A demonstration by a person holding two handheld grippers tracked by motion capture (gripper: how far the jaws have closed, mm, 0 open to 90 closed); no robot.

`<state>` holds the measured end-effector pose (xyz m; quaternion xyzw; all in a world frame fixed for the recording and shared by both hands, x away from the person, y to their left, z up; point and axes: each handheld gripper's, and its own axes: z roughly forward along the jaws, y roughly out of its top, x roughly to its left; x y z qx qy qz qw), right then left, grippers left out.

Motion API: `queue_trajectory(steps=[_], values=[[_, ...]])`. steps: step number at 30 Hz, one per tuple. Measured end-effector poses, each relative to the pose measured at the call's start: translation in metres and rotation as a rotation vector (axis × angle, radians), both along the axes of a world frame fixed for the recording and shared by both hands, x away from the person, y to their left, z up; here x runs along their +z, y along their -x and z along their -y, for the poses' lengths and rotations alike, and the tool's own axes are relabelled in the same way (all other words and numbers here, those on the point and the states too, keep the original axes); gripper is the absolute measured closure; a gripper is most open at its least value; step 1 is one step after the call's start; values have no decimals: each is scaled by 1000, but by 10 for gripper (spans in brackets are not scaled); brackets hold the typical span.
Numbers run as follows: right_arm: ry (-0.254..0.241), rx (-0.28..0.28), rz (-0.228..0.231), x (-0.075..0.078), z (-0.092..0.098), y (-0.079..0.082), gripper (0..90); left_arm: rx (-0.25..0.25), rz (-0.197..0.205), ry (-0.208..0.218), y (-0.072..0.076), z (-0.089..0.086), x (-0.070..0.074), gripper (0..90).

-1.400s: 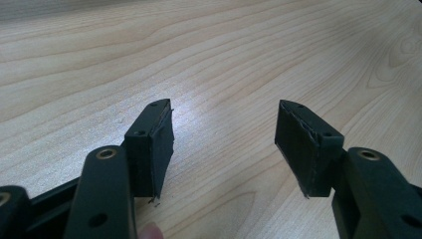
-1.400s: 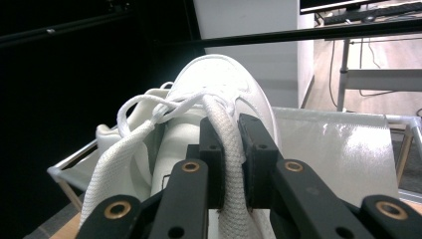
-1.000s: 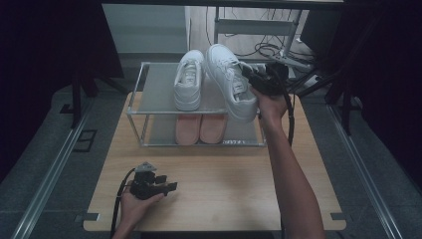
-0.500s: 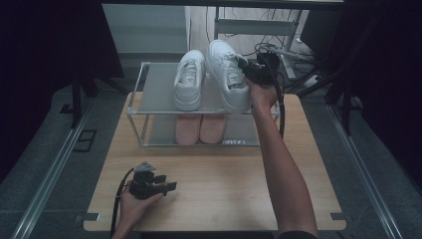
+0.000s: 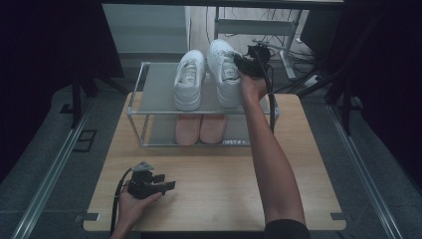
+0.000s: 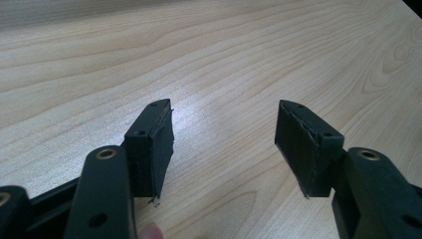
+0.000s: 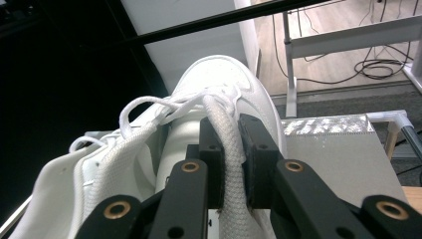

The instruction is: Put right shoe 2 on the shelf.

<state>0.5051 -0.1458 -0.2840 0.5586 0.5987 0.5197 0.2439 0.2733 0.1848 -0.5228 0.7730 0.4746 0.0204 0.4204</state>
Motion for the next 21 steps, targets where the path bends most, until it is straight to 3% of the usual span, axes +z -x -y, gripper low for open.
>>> queue_trajectory(steps=[16,19,21], values=[[52,-46,-71,-19,-17,-29,805,-5,-5,-3,-1,0,-2,405],[70,-20,-90,-26,-20,-32,766,-3,-3,-7,-1,0,-1,405],[62,-3,-79,-27,-19,-32,695,-3,-5,-4,-1,0,-2,405]])
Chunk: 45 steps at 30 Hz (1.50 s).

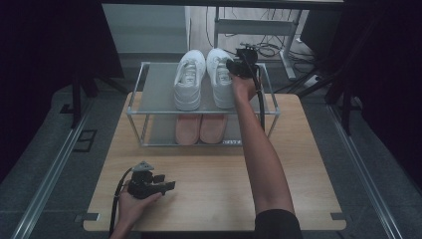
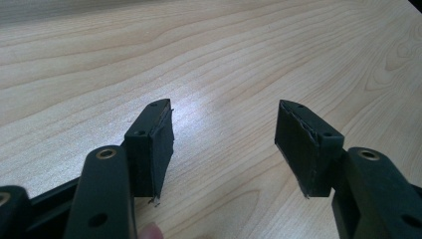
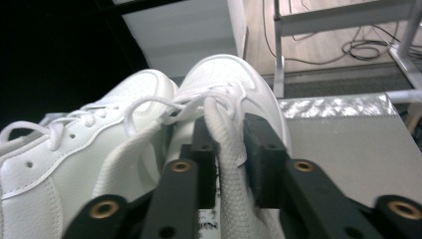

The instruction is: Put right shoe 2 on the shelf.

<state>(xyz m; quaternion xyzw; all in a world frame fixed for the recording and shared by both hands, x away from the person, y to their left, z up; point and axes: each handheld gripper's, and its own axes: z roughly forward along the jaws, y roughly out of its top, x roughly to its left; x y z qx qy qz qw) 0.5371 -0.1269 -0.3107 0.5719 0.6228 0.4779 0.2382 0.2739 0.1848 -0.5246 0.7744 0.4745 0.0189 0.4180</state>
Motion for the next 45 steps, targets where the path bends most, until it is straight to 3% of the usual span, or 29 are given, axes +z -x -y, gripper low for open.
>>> queue_trajectory(steps=[6,10,18,26,31,37,45], values=[[-15,38,39,7,9,8,587,-5,0,-3,1,2,0,405],[-16,59,70,12,17,19,577,-3,5,-4,1,1,0,405],[-23,137,100,12,38,45,624,2,3,-7,0,1,0,405],[-9,187,134,6,55,75,756,6,7,-8,1,1,1,405],[21,223,133,-3,66,91,864,8,5,-11,1,1,1,405],[34,243,108,-17,73,96,897,3,2,-16,1,3,0,405],[45,243,77,-30,74,91,898,0,2,-21,1,3,0,404]])
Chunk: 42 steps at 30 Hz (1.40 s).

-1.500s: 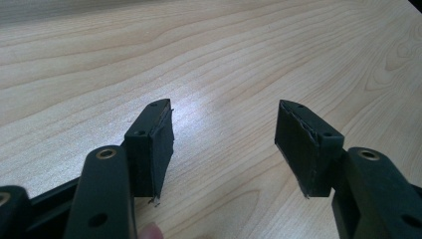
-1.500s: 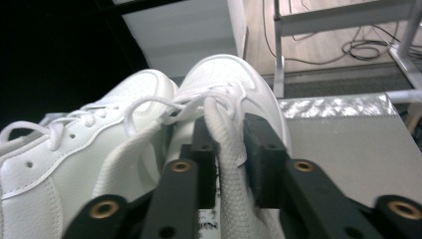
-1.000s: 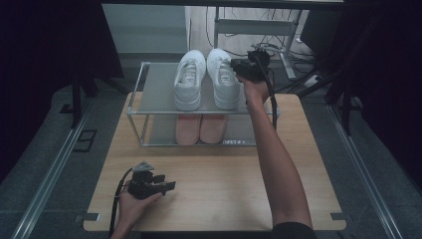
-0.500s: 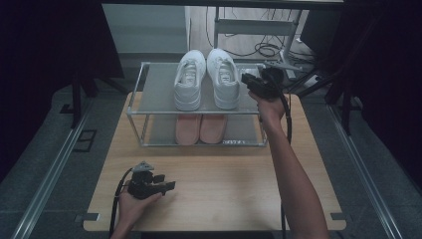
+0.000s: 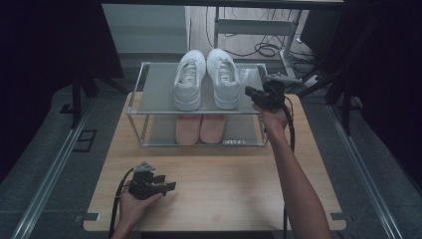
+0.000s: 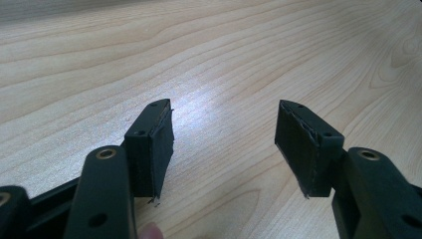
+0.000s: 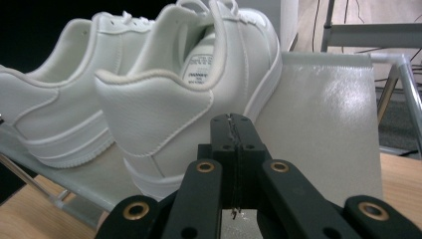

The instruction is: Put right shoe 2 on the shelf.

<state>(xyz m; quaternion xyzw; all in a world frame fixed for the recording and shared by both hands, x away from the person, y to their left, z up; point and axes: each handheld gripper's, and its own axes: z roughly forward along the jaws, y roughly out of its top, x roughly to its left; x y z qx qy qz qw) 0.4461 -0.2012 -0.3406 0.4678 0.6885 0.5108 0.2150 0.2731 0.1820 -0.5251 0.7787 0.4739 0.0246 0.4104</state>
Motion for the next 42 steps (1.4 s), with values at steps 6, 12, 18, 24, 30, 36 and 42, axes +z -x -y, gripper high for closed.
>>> queue_trajectory(steps=[6,12,18,24,30,36,42], values=[[13,-9,-26,-10,-3,-8,898,2,-1,-2,0,-1,0,404],[28,-20,-40,-16,-8,-17,898,2,-2,0,0,-1,0,403],[33,-30,-51,-22,-9,-22,898,3,-4,0,0,-1,0,403],[44,-21,-57,-25,-12,-23,899,0,-7,-3,0,0,-1,403],[54,-20,-53,-26,-15,-22,900,-1,-7,-3,0,0,-1,402],[46,-22,-52,-26,-16,-20,900,-3,-10,-3,-1,1,-2,402],[42,-18,-46,-25,-19,-18,900,-3,-11,-4,-1,2,-2,402]])
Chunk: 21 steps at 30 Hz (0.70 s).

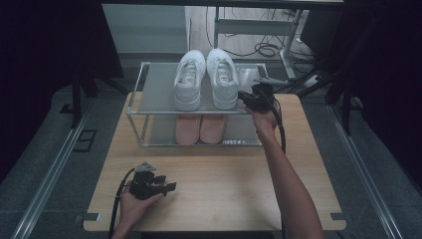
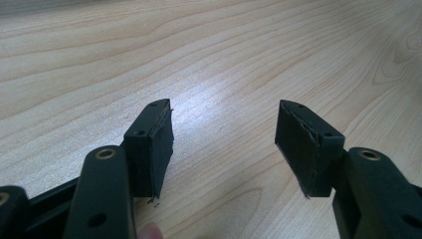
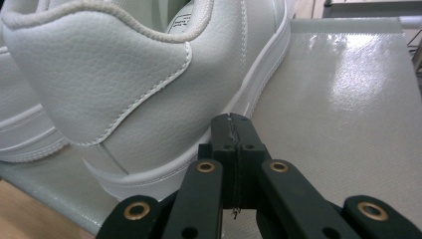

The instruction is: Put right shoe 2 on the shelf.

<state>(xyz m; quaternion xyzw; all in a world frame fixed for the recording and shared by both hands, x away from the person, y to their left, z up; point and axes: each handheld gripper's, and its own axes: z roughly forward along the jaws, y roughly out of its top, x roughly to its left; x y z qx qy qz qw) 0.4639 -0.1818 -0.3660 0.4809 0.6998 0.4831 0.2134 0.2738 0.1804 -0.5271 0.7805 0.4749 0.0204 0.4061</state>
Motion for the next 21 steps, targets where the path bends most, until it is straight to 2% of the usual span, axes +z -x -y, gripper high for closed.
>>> queue_trajectory(steps=[6,21], values=[[-14,-5,-3,0,0,0,900,0,1,0,0,0,0,401],[-44,35,-14,-1,-11,2,900,-6,-3,-1,0,1,-1,401]])
